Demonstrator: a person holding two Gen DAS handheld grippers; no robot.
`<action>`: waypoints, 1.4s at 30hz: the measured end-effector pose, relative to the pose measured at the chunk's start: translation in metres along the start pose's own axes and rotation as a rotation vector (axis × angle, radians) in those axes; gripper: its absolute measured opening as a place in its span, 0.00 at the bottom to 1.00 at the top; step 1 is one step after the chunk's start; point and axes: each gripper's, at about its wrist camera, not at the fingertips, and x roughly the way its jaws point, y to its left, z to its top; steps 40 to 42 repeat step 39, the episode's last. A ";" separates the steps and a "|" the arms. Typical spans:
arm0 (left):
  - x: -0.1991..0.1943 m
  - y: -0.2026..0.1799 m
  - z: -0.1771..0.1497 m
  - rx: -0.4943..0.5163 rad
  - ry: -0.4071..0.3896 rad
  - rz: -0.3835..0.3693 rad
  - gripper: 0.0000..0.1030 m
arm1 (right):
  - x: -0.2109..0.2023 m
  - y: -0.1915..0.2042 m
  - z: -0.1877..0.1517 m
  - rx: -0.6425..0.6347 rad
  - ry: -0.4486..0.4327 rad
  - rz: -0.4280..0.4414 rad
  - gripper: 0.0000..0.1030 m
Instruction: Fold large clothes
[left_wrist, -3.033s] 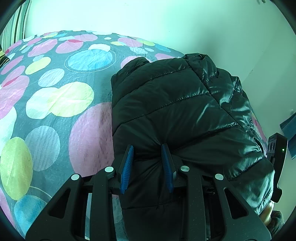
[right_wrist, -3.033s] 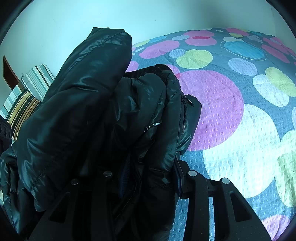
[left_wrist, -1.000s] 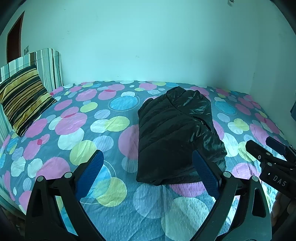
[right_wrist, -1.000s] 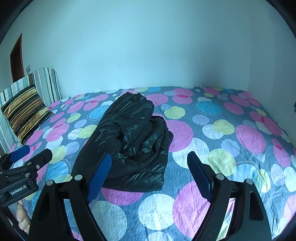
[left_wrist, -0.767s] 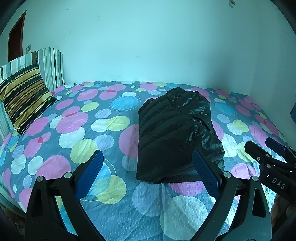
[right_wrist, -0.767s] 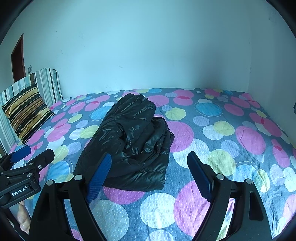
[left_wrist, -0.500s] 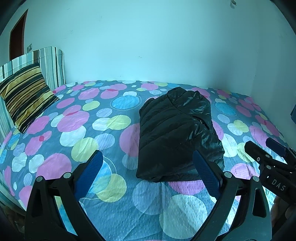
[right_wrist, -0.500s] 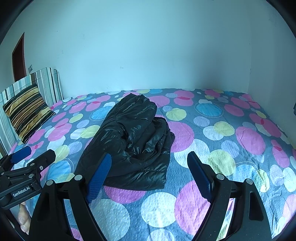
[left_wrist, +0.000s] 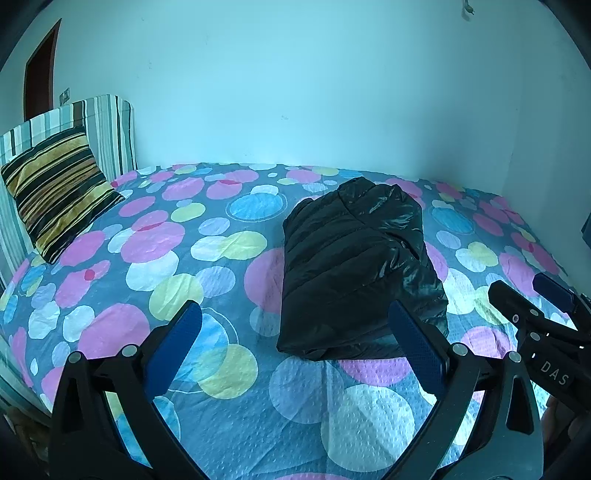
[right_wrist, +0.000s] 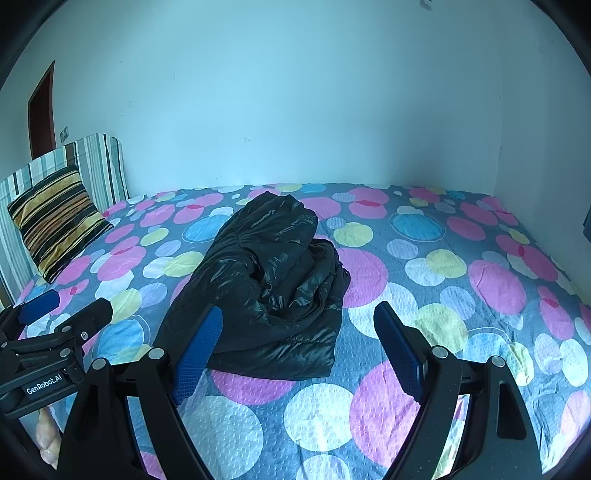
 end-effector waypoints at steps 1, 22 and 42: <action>-0.001 0.000 0.000 0.000 -0.001 0.001 0.98 | -0.001 0.001 0.000 -0.001 -0.002 0.000 0.80; -0.024 0.006 -0.001 -0.002 -0.039 0.027 0.98 | -0.015 0.007 -0.003 -0.021 -0.027 0.008 0.80; 0.029 0.048 -0.004 -0.068 0.021 0.120 0.98 | 0.013 -0.035 -0.012 0.044 0.040 -0.050 0.81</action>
